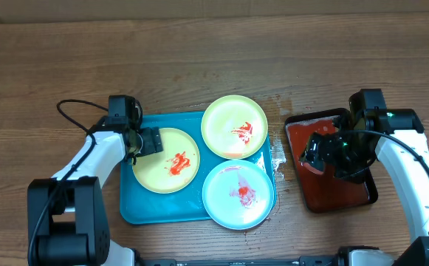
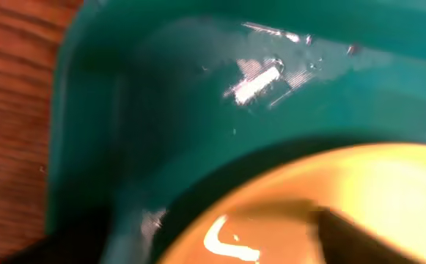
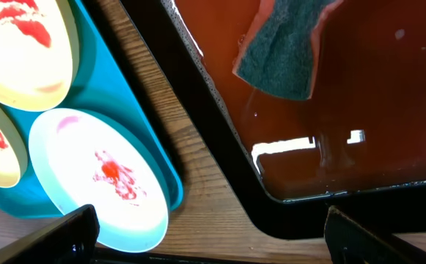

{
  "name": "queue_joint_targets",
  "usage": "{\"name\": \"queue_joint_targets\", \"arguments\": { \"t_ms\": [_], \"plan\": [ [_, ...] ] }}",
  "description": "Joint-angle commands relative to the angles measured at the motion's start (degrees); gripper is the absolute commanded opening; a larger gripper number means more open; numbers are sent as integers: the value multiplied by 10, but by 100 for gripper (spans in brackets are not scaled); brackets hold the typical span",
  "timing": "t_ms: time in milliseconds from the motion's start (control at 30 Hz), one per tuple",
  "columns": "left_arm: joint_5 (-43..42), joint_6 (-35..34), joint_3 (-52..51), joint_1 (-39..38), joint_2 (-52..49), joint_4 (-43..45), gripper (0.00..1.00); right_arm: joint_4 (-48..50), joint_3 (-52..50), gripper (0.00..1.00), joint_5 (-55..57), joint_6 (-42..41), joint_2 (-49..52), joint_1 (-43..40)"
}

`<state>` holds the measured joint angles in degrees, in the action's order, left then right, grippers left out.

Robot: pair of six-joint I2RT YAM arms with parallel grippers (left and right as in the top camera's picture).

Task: Clean dirty plates on tray and stack at the side
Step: 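Grip the left yellow plate rim with the left gripper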

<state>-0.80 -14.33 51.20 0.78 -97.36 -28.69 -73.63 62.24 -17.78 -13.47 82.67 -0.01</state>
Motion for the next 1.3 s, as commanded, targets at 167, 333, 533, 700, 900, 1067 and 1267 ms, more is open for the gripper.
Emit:
{"name": "queue_joint_targets", "arguments": {
  "t_ms": [167,333,533,700,900,1067,1267],
  "plan": [
    [-18,9,-20,4,-45,-4,4,9,-4,100,-5,0,-3,-4],
    [-19,8,-20,4,-45,1,4,9,-4,100,-5,-1,-3,-4],
    [-22,12,-20,3,-45,-11,39,9,-4,100,-5,-1,-3,-4],
    [-19,15,-19,4,-45,-14,4,11,-4,100,-5,0,-3,-4],
    [-20,15,-19,4,-45,-23,4,11,-4,100,-5,0,-3,-4],
    [-18,28,-19,4,-45,-28,4,11,-4,100,-5,0,-3,-4],
    [-18,112,-19,3,-44,-43,4,12,-4,100,-5,0,-3,-4]
  ]
}}
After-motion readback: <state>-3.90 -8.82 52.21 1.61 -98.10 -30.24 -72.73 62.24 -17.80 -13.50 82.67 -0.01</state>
